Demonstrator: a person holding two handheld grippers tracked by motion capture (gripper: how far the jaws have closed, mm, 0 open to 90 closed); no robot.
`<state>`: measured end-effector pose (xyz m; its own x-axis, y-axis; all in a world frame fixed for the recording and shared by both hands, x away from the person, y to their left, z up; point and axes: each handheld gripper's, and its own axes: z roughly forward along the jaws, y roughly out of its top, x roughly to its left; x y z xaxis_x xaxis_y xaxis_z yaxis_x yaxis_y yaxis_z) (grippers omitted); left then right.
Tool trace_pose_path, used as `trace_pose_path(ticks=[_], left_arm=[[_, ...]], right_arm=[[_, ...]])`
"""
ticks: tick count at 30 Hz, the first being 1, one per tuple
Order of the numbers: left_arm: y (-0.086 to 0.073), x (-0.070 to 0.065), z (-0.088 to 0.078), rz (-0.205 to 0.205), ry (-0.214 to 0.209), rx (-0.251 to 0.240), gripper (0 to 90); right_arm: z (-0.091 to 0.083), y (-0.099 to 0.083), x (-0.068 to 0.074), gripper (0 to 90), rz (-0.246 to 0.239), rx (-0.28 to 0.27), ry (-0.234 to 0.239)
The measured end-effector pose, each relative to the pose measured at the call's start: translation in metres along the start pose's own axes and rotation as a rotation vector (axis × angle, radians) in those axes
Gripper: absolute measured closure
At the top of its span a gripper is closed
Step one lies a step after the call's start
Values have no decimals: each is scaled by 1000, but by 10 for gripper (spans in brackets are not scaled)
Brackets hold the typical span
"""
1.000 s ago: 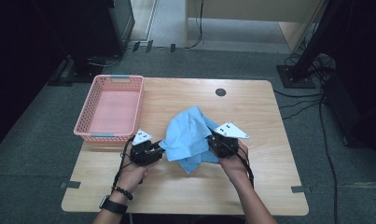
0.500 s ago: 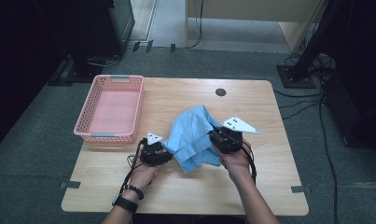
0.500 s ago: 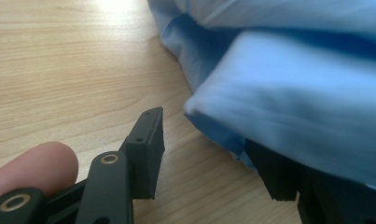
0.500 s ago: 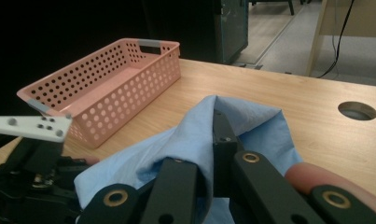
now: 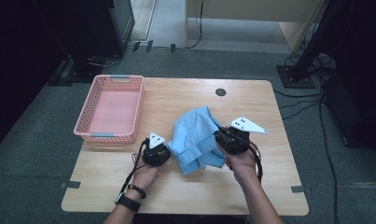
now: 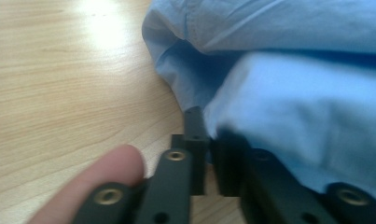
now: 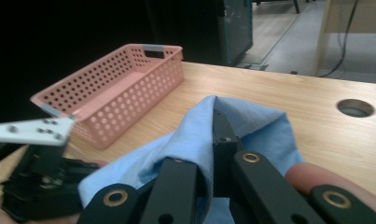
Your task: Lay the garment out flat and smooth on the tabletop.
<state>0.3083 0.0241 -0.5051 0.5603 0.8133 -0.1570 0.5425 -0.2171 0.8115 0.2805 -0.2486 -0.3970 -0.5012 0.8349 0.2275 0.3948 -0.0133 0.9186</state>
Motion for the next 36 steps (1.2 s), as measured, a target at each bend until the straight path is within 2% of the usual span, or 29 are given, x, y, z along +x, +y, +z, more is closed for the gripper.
trace_pose_path(ticks=[2,6,10,13,16,17,18,21,23,27,30,33,36], left_arm=[[0,2,-5,22,-14,1,900],[-2,5,-19,85,-16,5,900],[-5,5,-39,138,-55,10,900],[-8,0,-52,206,-74,15,900],[-12,-6,-70,254,-111,2,900],[-12,-6,-70,254,-111,2,900],[-15,-8,-80,283,-133,3,900],[-18,-10,-90,300,-165,11,900],[-21,-12,-99,315,-204,27,900],[-24,-17,-115,348,-273,27,900],[-26,-22,-126,367,-334,1,900],[-28,-25,-133,364,-398,-13,900],[-32,-29,-137,378,-429,-17,898]], right_arm=[[-3,-2,-4,900,-9,6,-15],[-10,-8,-12,900,-47,32,-57],[-17,-22,-13,900,-115,79,-87],[-26,-30,-11,900,-136,98,-82],[-38,-39,-5,900,-178,105,-74],[-38,-39,-5,900,-178,105,-74],[-50,-48,2,900,-215,115,-66],[-61,-56,8,894,-247,117,-48],[-73,-61,14,895,-271,114,-34],[-95,-64,26,894,-288,112,-8],[-110,-64,34,894,-289,101,11],[-122,-65,39,894,-275,94,29],[-131,-67,42,893,-252,95,55]])
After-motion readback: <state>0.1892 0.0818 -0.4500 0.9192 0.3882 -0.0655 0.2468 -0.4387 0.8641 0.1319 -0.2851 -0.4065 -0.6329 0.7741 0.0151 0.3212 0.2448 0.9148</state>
